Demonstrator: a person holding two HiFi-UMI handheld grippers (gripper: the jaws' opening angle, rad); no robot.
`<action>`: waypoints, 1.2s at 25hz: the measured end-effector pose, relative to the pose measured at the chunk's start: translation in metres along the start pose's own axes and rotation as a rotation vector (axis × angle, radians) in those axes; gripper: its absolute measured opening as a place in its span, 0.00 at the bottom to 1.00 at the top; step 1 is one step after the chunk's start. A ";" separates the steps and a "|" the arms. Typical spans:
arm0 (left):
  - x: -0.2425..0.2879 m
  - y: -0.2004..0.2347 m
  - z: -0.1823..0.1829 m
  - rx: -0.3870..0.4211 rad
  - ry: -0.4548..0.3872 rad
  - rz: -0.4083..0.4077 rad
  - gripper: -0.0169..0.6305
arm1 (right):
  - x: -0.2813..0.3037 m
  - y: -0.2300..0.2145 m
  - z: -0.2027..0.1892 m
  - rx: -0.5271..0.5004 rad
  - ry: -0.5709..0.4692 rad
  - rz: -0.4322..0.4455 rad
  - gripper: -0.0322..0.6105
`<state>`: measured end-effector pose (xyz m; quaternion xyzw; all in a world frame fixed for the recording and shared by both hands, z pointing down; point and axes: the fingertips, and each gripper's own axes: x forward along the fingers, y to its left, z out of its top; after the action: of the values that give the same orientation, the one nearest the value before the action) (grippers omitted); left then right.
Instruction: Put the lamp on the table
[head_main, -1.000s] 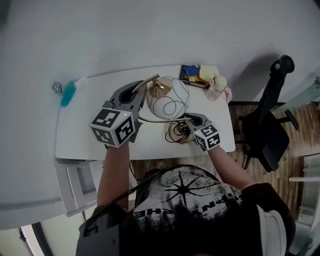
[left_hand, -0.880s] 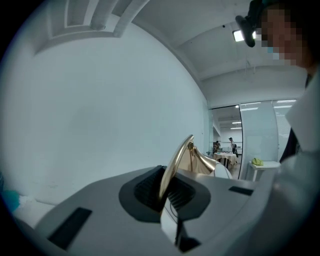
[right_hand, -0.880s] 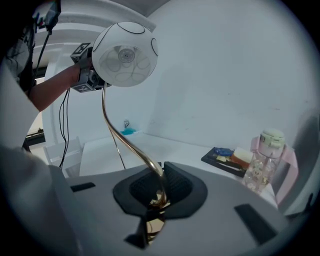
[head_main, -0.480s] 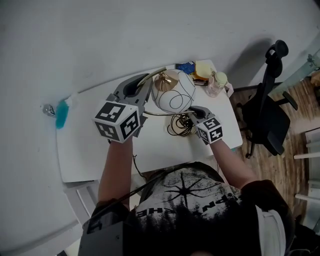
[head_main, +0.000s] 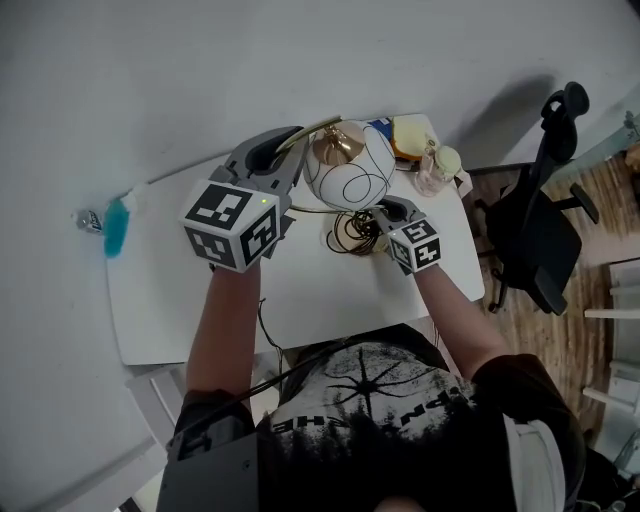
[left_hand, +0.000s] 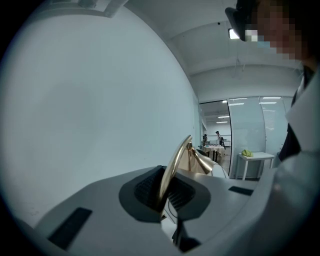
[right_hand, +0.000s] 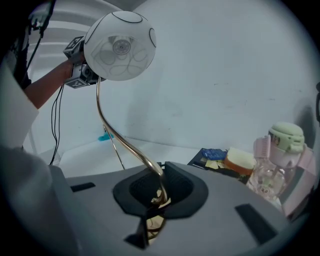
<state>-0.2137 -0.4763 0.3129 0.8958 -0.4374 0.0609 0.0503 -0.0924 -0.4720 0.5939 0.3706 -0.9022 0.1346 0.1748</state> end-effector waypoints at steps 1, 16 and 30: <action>0.004 0.002 0.000 0.004 0.004 0.007 0.05 | 0.005 -0.003 0.001 -0.002 0.004 0.008 0.08; 0.061 0.022 -0.007 0.046 0.062 0.055 0.05 | 0.069 -0.050 0.004 0.009 0.020 0.058 0.08; 0.092 0.019 -0.012 0.080 0.129 0.059 0.05 | 0.088 -0.063 -0.003 0.041 -0.006 0.067 0.08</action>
<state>-0.1738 -0.5575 0.3396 0.8781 -0.4566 0.1374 0.0410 -0.1046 -0.5689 0.6401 0.3441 -0.9117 0.1575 0.1599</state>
